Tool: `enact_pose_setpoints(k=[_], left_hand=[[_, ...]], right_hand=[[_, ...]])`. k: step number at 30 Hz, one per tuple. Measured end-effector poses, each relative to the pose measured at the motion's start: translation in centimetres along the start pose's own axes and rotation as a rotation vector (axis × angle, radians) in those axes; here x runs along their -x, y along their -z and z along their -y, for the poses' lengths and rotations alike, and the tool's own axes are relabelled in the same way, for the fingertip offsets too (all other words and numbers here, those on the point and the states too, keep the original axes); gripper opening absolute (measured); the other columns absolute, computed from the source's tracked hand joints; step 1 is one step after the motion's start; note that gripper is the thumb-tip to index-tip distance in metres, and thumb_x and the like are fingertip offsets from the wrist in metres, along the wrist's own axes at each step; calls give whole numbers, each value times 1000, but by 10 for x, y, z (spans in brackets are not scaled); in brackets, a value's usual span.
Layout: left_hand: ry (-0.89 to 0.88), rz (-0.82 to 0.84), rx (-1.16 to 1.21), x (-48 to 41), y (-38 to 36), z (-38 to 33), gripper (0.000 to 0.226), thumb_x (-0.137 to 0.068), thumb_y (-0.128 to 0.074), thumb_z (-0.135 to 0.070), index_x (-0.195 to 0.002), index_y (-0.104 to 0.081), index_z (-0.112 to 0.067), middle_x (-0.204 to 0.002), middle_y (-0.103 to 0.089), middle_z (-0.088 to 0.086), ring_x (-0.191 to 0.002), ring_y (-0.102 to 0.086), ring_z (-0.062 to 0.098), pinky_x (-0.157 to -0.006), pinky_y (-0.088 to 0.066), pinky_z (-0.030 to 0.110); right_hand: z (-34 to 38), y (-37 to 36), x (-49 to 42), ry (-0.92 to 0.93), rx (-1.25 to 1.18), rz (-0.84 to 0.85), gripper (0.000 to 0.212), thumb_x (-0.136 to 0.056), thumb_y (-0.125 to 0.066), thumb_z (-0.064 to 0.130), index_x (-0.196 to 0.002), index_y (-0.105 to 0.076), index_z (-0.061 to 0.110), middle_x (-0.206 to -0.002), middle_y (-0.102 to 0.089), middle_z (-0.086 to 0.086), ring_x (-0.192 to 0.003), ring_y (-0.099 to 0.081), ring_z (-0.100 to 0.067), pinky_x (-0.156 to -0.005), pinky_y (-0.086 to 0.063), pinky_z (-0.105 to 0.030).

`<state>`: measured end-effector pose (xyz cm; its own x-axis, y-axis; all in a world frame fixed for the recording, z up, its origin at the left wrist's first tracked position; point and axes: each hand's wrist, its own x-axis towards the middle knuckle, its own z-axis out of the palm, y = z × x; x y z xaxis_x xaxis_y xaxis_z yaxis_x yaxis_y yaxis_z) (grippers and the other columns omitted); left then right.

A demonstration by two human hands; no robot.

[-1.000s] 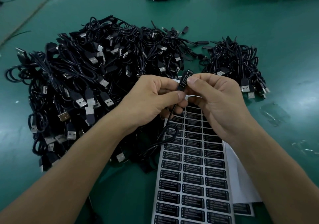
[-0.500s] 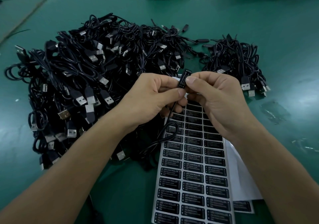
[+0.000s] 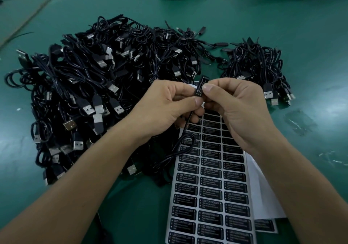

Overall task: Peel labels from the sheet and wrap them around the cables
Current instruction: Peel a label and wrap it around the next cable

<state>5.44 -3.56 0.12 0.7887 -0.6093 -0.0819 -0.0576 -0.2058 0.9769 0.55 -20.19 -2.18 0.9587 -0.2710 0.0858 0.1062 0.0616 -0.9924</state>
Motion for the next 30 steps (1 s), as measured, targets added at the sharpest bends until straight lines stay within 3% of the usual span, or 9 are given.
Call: enact_pose_setpoints(k=[10, 18, 30], left_hand=[[1, -3, 22, 0, -1, -1, 10, -95, -65, -8, -90, -73, -10, -76, -75, 3, -65, -69, 9, -50, -49, 16], [1, -2, 37, 0, -2, 0, 8, -94, -66, -9, -93, -74, -8, -77, -75, 3, -65, -69, 8, -49, -48, 15], [9, 8, 58, 0, -2, -2, 9, -94, -67, -10, -89, -73, -14, -80, -77, 5, -66, -70, 9, -51, -51, 16]], right_hand=[[0, -4, 2, 12, 16, -26, 10, -92, -70, 8, -82, -72, 6, -75, -70, -10, -70, -63, -22, -74, -55, -34], [3, -4, 2, 14, 48, -62, 12, -90, -72, 10, -78, -72, 11, -75, -71, -7, -73, -64, -24, -83, -57, -50], [4, -6, 3, 18, 33, -85, 11, -89, -72, 8, -79, -72, 9, -74, -70, -6, -72, -64, -21, -78, -57, -44]])
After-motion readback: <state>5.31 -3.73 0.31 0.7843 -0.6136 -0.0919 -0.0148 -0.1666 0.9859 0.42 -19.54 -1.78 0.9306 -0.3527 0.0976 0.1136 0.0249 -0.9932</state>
